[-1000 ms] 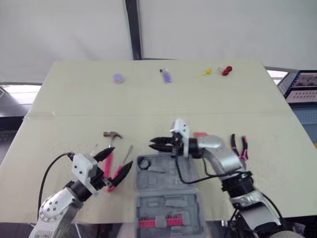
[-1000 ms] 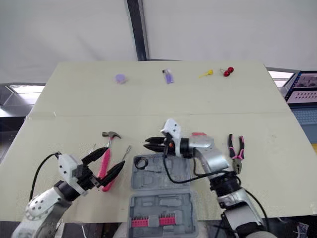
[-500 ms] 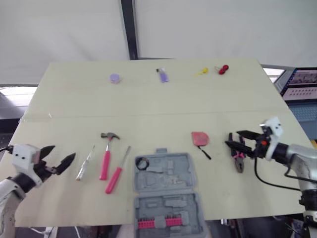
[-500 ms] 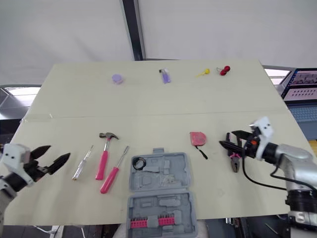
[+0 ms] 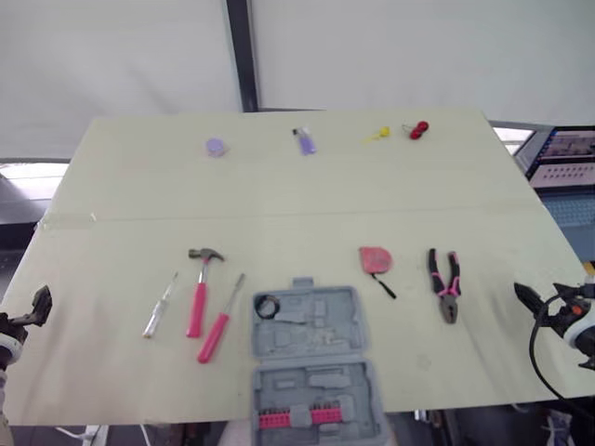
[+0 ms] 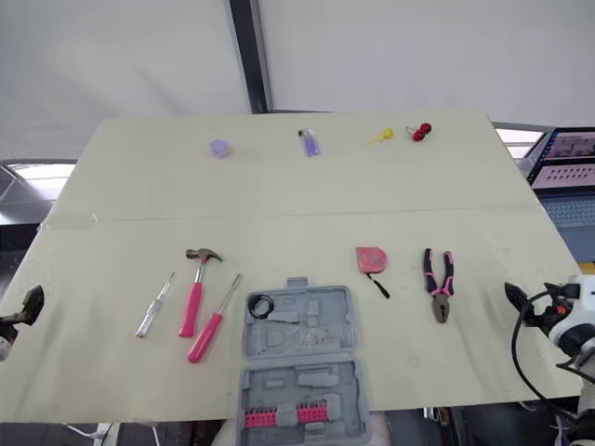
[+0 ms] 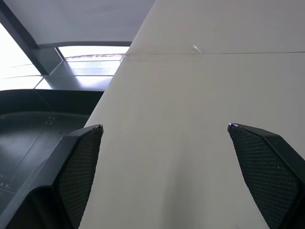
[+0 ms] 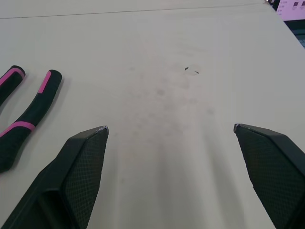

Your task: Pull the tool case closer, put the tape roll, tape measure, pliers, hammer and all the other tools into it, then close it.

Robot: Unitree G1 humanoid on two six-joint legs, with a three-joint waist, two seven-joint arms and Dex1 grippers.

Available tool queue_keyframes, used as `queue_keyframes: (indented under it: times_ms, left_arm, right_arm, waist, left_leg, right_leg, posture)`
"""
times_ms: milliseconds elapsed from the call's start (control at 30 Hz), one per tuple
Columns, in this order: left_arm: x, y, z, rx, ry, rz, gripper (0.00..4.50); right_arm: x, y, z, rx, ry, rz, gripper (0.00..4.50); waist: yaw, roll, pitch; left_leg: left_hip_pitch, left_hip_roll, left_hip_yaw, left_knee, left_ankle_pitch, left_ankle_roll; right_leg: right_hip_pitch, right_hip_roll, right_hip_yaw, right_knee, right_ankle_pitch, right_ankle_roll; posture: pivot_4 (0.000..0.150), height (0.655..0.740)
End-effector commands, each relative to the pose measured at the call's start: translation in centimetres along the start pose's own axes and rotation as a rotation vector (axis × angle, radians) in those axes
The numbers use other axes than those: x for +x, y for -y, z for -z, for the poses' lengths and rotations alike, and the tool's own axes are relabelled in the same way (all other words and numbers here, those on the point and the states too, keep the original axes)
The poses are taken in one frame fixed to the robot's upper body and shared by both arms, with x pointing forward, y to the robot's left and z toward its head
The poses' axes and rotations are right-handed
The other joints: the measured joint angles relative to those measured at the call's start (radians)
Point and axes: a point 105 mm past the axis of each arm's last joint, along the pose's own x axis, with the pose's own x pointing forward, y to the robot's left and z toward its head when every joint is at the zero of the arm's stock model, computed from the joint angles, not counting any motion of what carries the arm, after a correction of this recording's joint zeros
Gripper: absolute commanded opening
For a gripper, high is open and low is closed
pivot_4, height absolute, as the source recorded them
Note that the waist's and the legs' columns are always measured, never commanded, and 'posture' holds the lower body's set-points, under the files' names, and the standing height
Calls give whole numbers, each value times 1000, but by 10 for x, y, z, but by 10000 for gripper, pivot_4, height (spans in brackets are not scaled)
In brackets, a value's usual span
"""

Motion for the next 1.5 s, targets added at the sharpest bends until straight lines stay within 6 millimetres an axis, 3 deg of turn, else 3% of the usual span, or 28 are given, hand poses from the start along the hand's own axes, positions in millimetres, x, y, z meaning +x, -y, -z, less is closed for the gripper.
queue_keyframes:
  times_ms: [33, 133, 200, 400, 567, 733, 833, 933, 1033, 1200, 1300, 1400, 1500]
  left_arm:
    - [5, 1, -11, 14, 35, 2, 45000]
    - [10, 14, -16, 16, 47, 62, 45000]
    - [14, 37, -25, 3, 77, 169, 45000]
    - [10, 149, -48, 5, 144, 648, 45000]
    - [-22, 241, -59, 120, 185, 1069, 45000]
    - [-61, 309, -66, 216, 256, 1446, 45000]
    - [-80, 338, -70, 257, 306, 1602, 45000]
    - [-91, 355, -72, 274, 347, 1683, 45000]
    - [-96, 367, -73, 269, 376, 1715, 45000]
    - [-98, 372, -71, 269, 393, 1714, 45000]
    - [-98, 373, -70, 270, 399, 1703, 45000]
    - [-97, 373, -70, 273, 404, 1688, 45000]
    - [-98, 373, -70, 273, 407, 1680, 45000]
  right_arm:
    - [0, 7, -14, -17, 55, 30, 44572]
    - [4, -3, -16, -12, 64, -15, 44572]
    - [8, -24, -18, -8, 67, -91, 44572]
    - [16, -105, -24, -6, 21, -331, 44572]
    - [18, -149, -20, -84, -61, -374, 44572]
    - [22, -182, -14, -124, -88, -366, 44572]
    - [21, -205, -13, -123, -96, -401, 44572]
    - [21, -223, -11, -141, -99, -434, 44572]
    - [28, -228, -8, -155, -114, -419, 44572]
    - [35, -237, 0, -190, -153, -427, 44572]
    - [37, -243, 6, -207, -166, -445, 36387]
    - [39, -247, 11, -211, -177, -456, 22068]
    - [42, -247, 12, -214, -179, -455, 22068]
  waist:
    - [0, 0, 0]
    - [2, 0, 0]
    - [2, 0, 0]
    - [6, 0, 0]
    - [6, 0, 0]
    - [7, 0, 0]
    - [9, 0, 0]
    - [9, 0, 0]
    - [6, 0, 0]
    - [5, 0, 0]
    - [6, 0, 0]
    - [5, 0, 0]
    - [5, 0, 0]
  left_leg:
    - [0, 0, 0, 0, 0, 0]
    - [0, 0, 1, 0, 0, 0]
    - [0, 0, 0, 0, 0, 0]
    - [-1, 0, 0, 2, 0, 0]
    - [-2, 0, 0, 2, 0, 0]
    - [-2, 0, 1, 3, 0, 0]
    - [-3, 0, 1, 4, 0, 0]
    - [-3, 0, 1, 3, 0, 0]
    - [-4, 0, 1, 4, 0, 0]
    - [-4, 0, 1, 4, 0, 0]
    - [-4, 0, 1, 4, 0, 0]
    - [-5, 0, 1, 5, 0, 1]
    - [-4, 0, 1, 5, 0, 1]
  right_leg:
    - [0, 0, 0, 0, 0, 0]
    - [0, 0, 1, 0, 0, 0]
    - [0, 0, 0, 0, 0, 0]
    - [-1, 0, 1, 2, 0, 0]
    - [-3, 0, 1, 2, 0, 0]
    - [-3, 0, 1, 3, 0, 0]
    - [-4, 0, 2, 3, 0, 0]
    - [-4, 0, 1, 3, 0, 0]
    - [-5, 0, 1, 3, 0, 0]
    - [-5, 0, 1, 3, 0, 0]
    - [-5, 0, 1, 3, 0, 0]
    - [-5, 0, 2, 3, 0, 0]
    - [-5, 0, 1, 4, 0, 0]
  posture:
    - [1500, 7400]
    - [1500, 7400]
    - [1500, 7400]
    - [1500, 7400]
    - [1500, 7400]
    - [1500, 7400]
    - [1500, 7400]
    - [1500, 7400]
    - [1500, 7400]
    - [1500, 7400]
    - [1500, 7400]
    - [1500, 7400]
    - [1500, 7400]
